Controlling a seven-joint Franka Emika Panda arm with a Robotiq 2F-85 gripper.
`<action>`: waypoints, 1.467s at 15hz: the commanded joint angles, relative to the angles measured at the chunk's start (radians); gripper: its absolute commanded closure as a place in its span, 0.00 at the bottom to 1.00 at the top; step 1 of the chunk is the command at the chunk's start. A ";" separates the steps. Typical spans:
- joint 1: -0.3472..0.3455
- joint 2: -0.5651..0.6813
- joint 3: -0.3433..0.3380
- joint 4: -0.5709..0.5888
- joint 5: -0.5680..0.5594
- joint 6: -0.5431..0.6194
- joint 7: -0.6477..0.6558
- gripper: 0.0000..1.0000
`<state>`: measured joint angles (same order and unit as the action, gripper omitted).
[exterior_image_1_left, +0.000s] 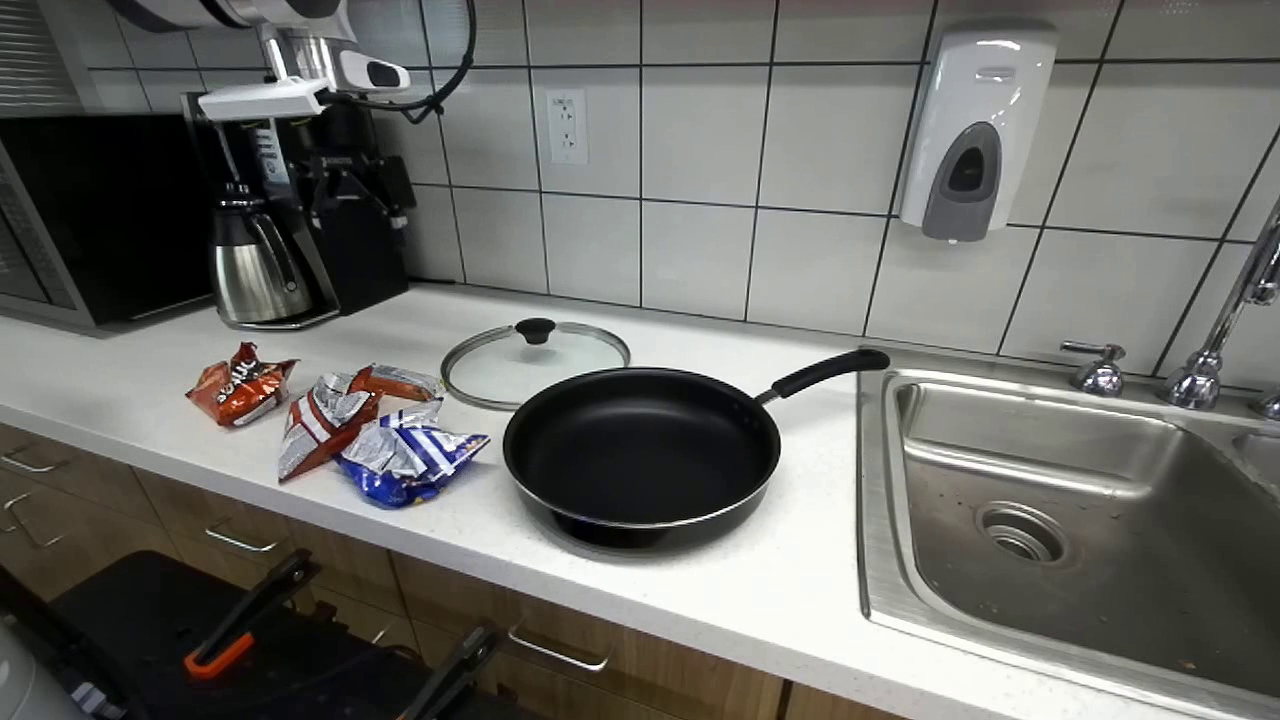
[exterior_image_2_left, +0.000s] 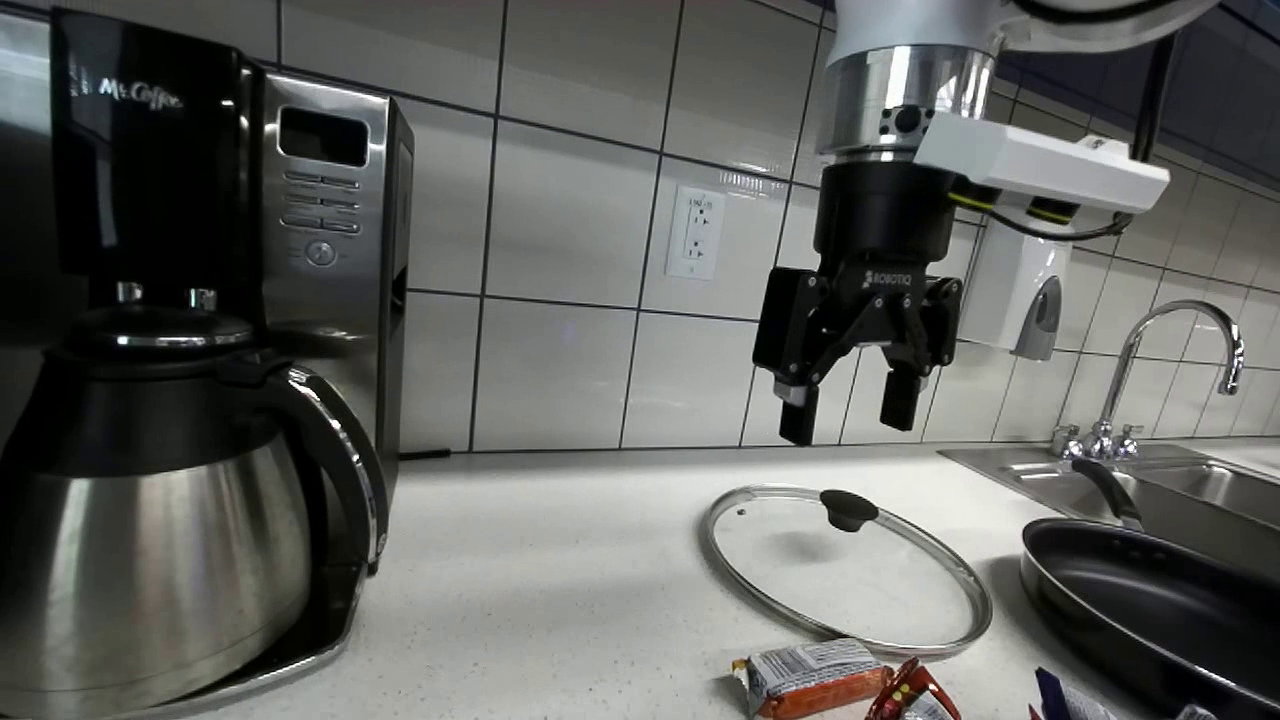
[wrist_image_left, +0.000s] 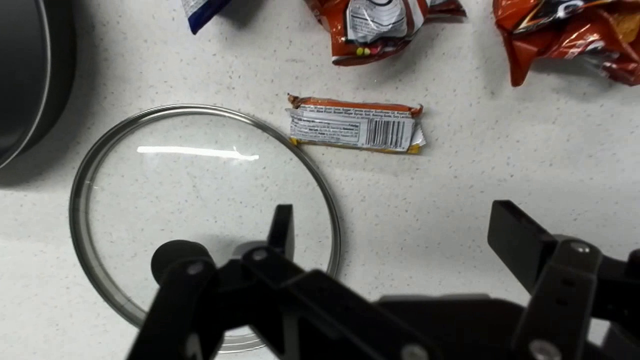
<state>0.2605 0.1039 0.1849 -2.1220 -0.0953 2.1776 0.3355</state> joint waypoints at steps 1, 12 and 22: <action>-0.001 -0.074 0.029 -0.057 0.061 -0.016 -0.090 0.00; 0.043 -0.095 0.098 -0.097 0.114 -0.028 -0.108 0.00; 0.079 -0.038 0.114 -0.082 0.081 -0.007 0.213 0.00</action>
<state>0.3293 0.0456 0.2869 -2.2214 -0.0010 2.1757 0.4081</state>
